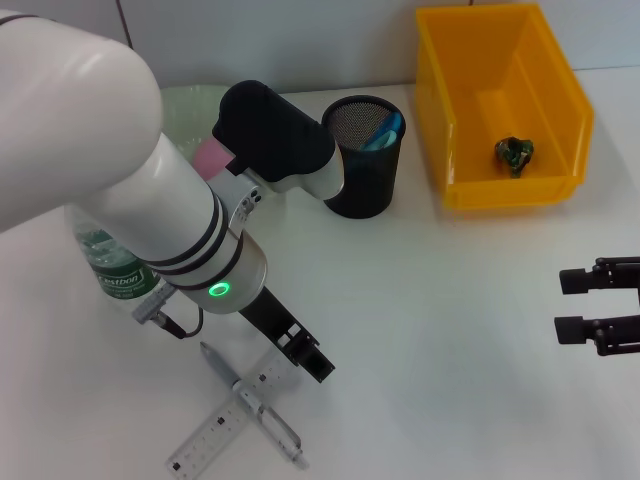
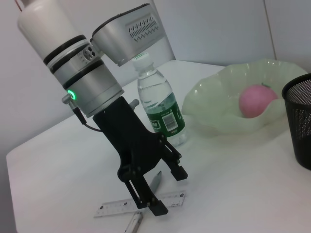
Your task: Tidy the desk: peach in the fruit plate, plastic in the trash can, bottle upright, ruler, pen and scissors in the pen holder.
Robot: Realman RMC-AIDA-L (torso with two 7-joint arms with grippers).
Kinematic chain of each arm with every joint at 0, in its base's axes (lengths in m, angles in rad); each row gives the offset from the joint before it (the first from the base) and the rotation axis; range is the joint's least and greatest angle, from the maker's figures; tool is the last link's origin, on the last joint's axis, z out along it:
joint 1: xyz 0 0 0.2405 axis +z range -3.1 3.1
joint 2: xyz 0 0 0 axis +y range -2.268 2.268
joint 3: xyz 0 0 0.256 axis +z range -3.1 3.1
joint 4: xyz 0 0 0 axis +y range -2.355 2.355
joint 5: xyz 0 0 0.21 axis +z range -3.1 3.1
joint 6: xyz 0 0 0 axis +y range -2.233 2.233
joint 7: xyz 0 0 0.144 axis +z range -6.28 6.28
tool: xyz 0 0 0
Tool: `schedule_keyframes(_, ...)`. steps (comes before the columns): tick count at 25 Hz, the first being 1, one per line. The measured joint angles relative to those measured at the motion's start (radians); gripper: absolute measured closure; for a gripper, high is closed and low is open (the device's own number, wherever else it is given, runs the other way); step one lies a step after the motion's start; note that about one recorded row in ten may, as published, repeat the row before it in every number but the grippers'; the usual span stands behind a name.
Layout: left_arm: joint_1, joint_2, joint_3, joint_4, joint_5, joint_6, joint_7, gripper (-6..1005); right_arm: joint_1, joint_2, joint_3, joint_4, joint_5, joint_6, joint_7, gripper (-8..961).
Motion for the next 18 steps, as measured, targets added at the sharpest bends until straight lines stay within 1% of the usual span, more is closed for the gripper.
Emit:
schedule_keyframes(9,-0.003,0.000,0.049,-0.032,-0.007,-0.041,0.000,178,0.006,-0.004,0.003,0.001,0.000,0.007,0.000,208)
schedule_keyframes(18,-0.002,0.000,0.054,-0.046,-0.007,-0.053,-0.001,214,0.006,-0.004,0.005,0.001,0.000,0.008,0.001,208)
